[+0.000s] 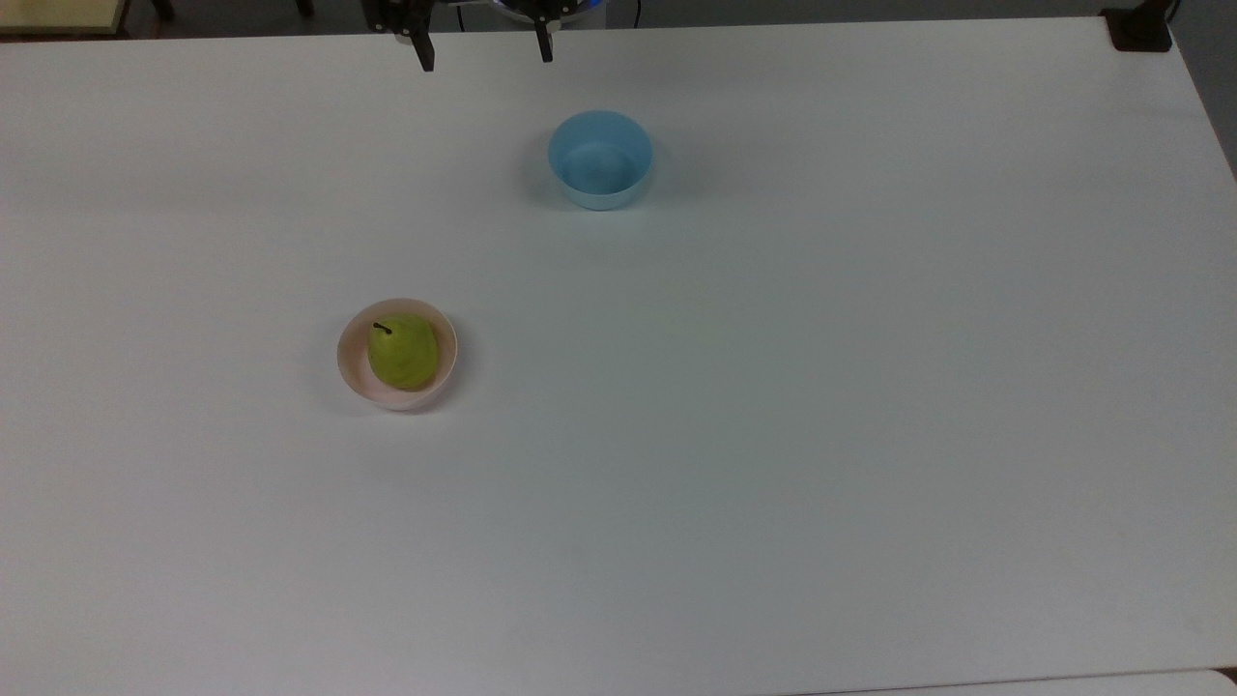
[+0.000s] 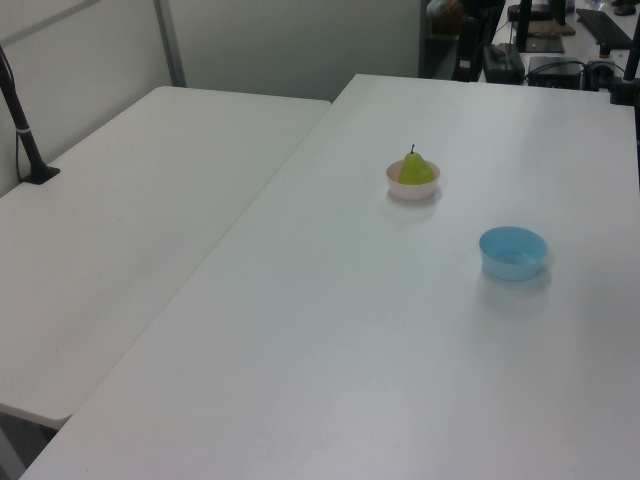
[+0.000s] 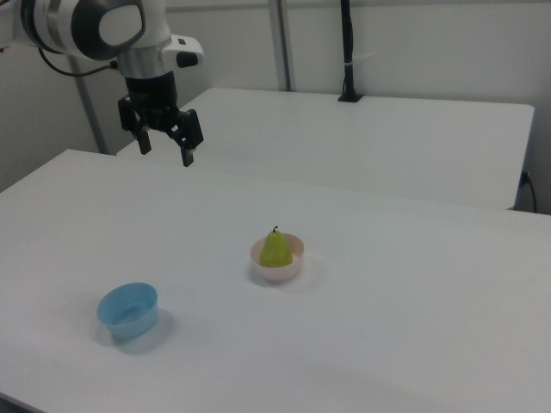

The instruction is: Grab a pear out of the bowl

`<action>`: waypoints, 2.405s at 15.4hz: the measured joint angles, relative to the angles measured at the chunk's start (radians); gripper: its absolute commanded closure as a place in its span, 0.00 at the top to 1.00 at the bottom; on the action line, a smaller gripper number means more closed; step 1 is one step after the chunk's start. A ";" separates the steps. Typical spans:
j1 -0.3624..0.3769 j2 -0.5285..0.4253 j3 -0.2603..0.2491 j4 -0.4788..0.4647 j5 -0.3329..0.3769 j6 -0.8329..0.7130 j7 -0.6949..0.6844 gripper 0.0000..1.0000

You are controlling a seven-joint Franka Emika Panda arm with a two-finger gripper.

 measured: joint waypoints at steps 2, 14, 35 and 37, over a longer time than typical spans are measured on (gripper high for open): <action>0.000 0.000 0.000 0.000 0.000 0.000 -0.001 1.00; -0.004 0.000 -0.001 0.000 -0.042 0.000 -0.088 1.00; -0.128 0.441 -0.004 0.029 -0.126 0.444 -0.210 0.98; -0.123 0.445 -0.004 0.029 -0.126 0.444 -0.199 0.97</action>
